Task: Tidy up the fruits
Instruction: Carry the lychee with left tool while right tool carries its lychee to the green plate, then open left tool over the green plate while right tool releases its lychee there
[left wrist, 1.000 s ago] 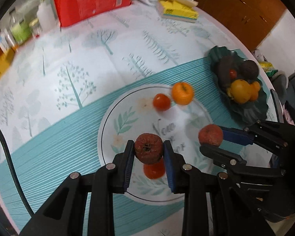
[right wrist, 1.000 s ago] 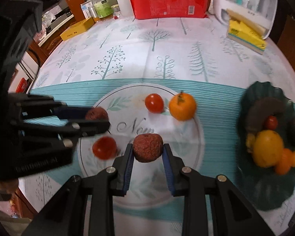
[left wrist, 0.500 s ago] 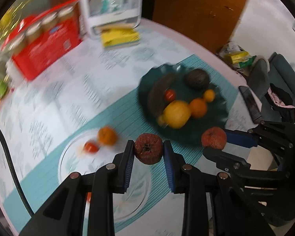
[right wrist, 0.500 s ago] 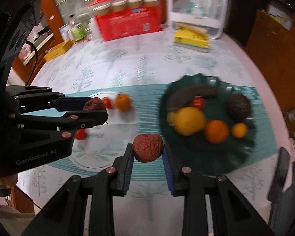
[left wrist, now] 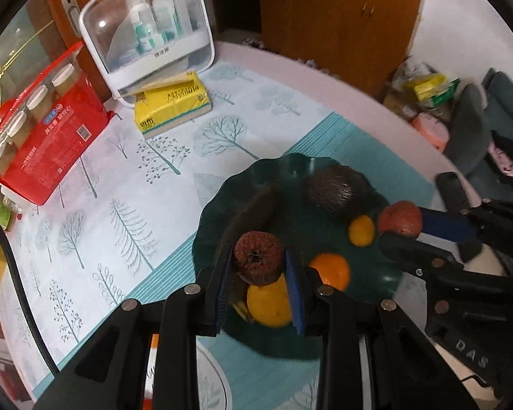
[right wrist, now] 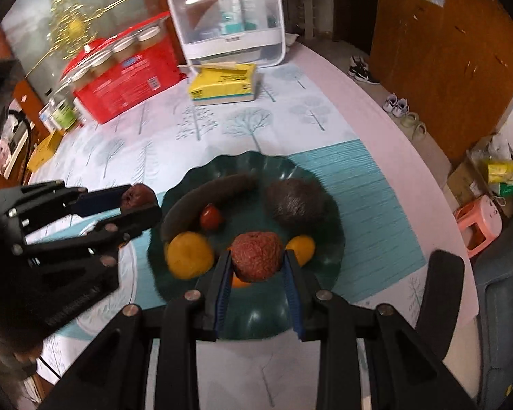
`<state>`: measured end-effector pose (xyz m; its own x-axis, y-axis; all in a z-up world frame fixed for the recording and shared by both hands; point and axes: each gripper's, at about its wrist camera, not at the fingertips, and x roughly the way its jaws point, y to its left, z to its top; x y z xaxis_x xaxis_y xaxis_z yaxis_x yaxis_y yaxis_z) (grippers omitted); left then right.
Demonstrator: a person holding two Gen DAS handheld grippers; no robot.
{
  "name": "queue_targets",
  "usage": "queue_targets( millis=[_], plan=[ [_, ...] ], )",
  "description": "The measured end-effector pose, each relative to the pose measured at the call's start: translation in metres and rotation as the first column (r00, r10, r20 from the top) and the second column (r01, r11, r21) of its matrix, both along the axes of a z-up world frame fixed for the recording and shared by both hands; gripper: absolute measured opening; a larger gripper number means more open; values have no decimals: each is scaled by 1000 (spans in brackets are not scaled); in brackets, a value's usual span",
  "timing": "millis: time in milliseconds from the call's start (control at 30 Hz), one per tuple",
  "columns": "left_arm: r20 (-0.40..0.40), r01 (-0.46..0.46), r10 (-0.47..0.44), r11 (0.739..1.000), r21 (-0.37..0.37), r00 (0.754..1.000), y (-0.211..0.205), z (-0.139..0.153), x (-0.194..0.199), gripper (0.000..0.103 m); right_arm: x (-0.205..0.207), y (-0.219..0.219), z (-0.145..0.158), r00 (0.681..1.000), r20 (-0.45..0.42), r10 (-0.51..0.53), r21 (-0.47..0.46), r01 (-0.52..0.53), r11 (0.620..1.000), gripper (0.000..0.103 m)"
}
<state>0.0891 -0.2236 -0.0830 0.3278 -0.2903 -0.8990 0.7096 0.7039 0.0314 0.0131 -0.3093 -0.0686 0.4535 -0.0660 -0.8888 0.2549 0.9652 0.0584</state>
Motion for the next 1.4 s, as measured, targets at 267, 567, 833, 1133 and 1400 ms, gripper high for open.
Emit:
queue_targets(
  millis=[267,567,833,1133,1400],
  plan=[
    [-38,-27,31,994,106,999,-30,-46,26,28,35,-17,-44,994,-100,30,13,-29,999,30],
    [-91,-33,48,986,166,995,-34,-72,35,39,46,-25,-70,986,-152,63,79,-52,996,31],
    [-117,-48,65,989,138,991,-18,-60,39,68,44,-33,-62,986,-155,64,186,-35,982,37],
    [-99,-31,43,992,125,994,-5,-41,29,80,28,-24,-46,992,-125,36,201,-10,979,41],
    [-102,-25,31,998,61,994,8,-13,16,80,9,-16,-21,997,-77,-18,187,32,982,43]
  ],
)
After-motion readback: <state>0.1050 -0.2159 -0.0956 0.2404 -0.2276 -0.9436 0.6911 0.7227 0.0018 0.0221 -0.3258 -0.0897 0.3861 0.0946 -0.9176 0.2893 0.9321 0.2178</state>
